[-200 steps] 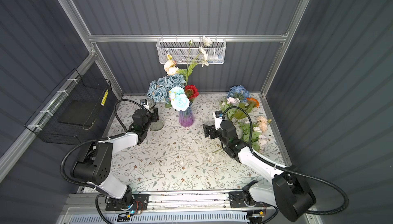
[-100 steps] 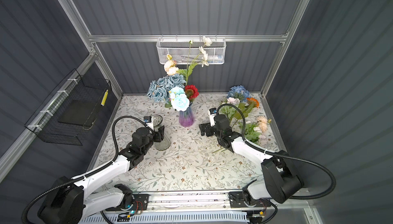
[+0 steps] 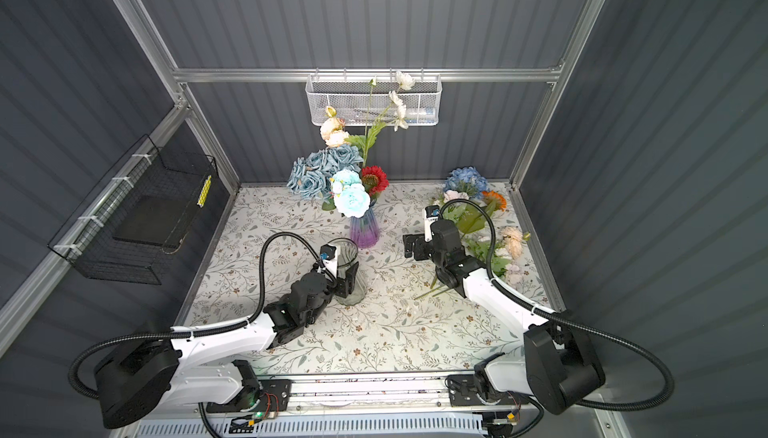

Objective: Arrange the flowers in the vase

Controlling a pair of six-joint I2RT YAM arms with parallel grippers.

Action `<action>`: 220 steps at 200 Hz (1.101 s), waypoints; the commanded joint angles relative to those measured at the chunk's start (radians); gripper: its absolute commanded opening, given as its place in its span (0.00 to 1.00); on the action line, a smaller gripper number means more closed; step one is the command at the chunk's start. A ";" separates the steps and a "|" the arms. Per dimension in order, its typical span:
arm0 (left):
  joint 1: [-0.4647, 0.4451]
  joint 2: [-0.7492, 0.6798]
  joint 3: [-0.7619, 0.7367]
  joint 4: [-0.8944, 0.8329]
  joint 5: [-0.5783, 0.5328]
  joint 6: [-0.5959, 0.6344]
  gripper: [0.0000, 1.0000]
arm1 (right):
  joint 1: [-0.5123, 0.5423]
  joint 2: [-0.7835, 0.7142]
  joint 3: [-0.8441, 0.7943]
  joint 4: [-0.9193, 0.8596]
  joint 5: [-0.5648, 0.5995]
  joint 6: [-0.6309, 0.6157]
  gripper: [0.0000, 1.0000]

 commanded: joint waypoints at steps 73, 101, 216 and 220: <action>-0.027 -0.144 0.055 -0.194 -0.011 -0.057 0.99 | 0.022 0.271 0.158 0.043 -0.262 0.042 0.91; -0.026 -0.242 0.036 -0.363 0.040 -0.114 0.99 | 0.048 0.359 0.252 0.018 -0.279 0.023 0.89; 0.039 -0.545 0.005 -0.720 -0.084 -0.250 0.99 | 0.075 0.594 0.468 -0.019 -0.436 0.046 0.69; 0.058 -0.550 0.006 -0.724 -0.075 -0.253 0.99 | 0.075 0.600 0.475 -0.018 -0.439 0.047 0.69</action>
